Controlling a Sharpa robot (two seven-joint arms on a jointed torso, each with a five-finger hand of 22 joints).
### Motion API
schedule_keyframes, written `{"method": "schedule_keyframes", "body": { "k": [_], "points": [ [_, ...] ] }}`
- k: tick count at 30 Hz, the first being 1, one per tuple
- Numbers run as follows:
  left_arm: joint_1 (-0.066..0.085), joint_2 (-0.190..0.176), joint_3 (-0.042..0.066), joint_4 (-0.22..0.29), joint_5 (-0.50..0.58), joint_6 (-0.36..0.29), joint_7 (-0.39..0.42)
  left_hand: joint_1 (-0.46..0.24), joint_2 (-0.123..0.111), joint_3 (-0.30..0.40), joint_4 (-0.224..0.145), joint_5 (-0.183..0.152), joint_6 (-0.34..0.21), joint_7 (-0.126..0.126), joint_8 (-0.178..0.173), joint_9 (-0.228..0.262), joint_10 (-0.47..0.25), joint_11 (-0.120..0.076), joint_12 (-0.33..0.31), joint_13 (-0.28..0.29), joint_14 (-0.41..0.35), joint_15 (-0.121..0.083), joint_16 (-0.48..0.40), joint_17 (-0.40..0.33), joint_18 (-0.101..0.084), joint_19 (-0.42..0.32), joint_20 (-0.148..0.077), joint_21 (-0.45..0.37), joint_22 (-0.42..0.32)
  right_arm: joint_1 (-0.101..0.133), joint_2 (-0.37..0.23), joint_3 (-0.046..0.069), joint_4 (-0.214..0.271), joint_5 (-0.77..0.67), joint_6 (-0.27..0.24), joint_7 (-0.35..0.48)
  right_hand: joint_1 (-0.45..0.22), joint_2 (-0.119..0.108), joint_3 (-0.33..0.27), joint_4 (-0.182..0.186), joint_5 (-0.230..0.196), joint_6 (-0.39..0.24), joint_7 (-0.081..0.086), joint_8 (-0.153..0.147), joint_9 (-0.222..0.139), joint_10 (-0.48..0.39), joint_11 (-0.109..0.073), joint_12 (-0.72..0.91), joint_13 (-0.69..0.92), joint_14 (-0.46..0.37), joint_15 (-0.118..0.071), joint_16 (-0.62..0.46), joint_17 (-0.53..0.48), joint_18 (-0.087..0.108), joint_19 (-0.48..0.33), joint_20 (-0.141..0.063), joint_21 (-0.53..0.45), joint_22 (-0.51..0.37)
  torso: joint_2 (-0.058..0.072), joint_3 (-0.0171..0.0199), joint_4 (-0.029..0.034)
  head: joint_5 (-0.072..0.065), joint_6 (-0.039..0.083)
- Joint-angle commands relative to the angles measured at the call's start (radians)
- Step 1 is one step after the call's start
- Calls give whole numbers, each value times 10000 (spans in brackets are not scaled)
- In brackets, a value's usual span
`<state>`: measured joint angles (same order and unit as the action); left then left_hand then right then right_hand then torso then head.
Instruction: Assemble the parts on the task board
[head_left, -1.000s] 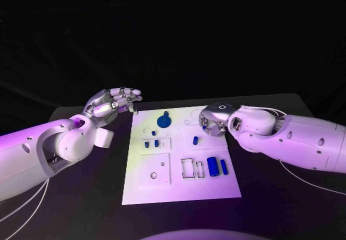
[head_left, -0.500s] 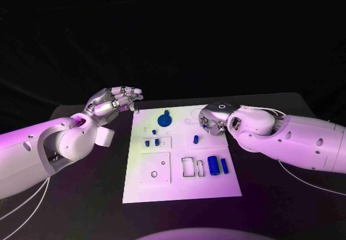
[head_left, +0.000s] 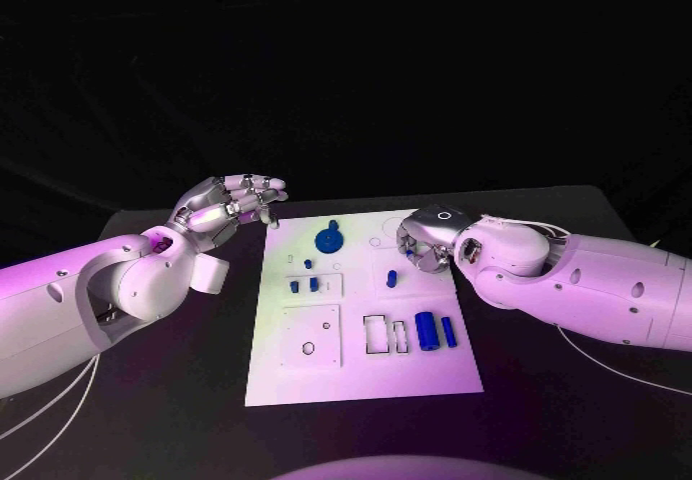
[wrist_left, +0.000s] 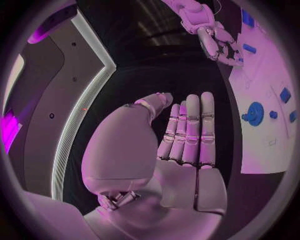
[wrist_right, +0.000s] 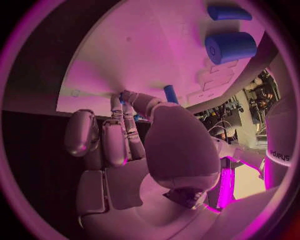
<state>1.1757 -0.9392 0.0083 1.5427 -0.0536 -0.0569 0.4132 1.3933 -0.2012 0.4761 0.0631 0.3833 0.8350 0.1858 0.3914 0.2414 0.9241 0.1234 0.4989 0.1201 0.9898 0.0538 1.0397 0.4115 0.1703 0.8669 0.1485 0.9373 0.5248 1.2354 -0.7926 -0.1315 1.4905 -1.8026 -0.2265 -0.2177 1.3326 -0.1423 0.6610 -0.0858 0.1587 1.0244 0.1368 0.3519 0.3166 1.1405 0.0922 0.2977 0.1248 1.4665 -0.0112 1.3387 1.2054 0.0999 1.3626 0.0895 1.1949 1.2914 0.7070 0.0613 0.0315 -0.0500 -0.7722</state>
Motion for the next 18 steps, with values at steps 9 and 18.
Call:
{"method": "schedule_keyframes", "body": {
  "k": [9, 18],
  "points": [
    [-1, -2, 7, 4, -91, 164, -43, 34, 100, 11, -79, -29, 15, 61, -70, -11, 4, 46, -51, -18, 16, 8, -44, -18, 144, 37, -2, -29, -8, -5, -121, -9, 209, -170, -567, -146, 24, 146, 21, -41, -70, 5, 7, 27, 28, 362, -291, 5, 35, 402, -54, 51, 19, -117, 93, -31, 100, 62, 2, 2, -7, 5, 36],
    [-1, -13, 7, -75, -92, 129, -51, 26, 102, 9, -93, -24, -16, 87, -98, -22, -7, 64, -82, -34, 16, 17, -58, -27, 139, 48, -2, -29, -9, 173, -307, 41, 509, 27, -653, -138, -7, 147, 34, -39, -83, 15, 6, 40, 41, 372, -291, 2, 52, 405, -55, 61, 21, -127, 114, -31, 146, 102, -1, 11, -6, -9, 69]
  ]
}}
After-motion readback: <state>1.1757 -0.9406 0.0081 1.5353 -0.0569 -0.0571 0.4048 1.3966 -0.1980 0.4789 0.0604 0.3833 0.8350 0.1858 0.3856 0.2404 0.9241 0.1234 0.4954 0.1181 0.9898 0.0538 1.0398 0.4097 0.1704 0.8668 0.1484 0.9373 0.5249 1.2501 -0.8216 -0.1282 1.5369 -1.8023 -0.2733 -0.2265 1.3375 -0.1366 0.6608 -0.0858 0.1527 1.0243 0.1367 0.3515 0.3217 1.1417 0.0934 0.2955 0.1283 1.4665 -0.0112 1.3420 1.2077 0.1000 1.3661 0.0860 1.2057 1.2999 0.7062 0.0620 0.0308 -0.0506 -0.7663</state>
